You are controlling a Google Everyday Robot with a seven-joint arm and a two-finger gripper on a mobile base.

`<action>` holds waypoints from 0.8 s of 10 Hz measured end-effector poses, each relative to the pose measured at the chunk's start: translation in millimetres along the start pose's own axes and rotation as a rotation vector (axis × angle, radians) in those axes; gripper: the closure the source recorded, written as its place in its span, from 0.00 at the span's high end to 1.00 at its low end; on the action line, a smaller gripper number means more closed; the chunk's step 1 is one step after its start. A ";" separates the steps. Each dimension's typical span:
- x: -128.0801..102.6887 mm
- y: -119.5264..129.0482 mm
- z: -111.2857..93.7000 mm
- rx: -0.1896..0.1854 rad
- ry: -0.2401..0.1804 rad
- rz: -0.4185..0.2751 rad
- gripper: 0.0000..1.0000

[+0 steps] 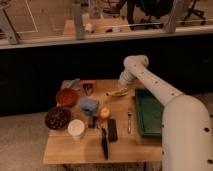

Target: Place banana in table surface

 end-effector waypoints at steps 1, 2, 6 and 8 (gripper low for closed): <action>-1.5 -1.0 -17.4 0.027 -0.005 -0.004 0.00; -3.2 -2.0 -36.5 0.057 -0.014 -0.008 0.00; -4.1 -3.0 -87.6 0.154 -0.095 -0.021 0.00; -5.5 -4.2 -107.9 0.201 -0.135 -0.026 0.00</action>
